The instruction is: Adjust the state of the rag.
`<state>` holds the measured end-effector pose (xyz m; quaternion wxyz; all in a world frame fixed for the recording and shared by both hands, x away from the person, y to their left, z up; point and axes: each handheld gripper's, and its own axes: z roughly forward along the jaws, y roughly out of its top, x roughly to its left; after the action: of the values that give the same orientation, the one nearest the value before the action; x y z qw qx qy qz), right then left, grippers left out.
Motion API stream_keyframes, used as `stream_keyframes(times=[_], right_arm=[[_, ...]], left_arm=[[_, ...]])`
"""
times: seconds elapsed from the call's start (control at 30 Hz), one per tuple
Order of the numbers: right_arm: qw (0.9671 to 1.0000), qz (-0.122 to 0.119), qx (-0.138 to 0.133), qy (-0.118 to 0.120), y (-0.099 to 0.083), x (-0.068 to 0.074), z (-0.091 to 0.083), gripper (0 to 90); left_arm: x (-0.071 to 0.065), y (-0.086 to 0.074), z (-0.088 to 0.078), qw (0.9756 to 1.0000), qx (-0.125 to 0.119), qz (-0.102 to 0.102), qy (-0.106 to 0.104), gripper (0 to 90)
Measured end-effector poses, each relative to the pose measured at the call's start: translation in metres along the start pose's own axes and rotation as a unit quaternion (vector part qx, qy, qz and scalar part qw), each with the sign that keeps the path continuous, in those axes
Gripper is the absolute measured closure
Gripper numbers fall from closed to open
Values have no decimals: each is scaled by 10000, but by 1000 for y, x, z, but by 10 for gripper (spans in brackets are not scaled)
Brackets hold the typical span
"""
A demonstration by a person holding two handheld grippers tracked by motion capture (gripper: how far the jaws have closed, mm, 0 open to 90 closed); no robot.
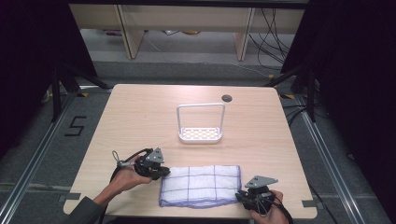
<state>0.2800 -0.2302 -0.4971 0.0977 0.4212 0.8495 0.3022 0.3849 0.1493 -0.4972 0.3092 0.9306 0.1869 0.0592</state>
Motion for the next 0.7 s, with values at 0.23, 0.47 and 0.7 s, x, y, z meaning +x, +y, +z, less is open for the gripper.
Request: stream_keyframes(times=[0.23,0.47,0.7], right_arm=[[10000,-53,42,31,1,0,0,850],[10000,-82,3,11,7,-10,4,853],[9998,-121,110,-62,23,-23,11,857]], left_arm=[[-4,-2,-1,9999,-132,-85,28,859],[-11,-8,-7,9997,-196,-128,-52,859],[-29,-19,-15,9983,-430,-356,-194,859]])
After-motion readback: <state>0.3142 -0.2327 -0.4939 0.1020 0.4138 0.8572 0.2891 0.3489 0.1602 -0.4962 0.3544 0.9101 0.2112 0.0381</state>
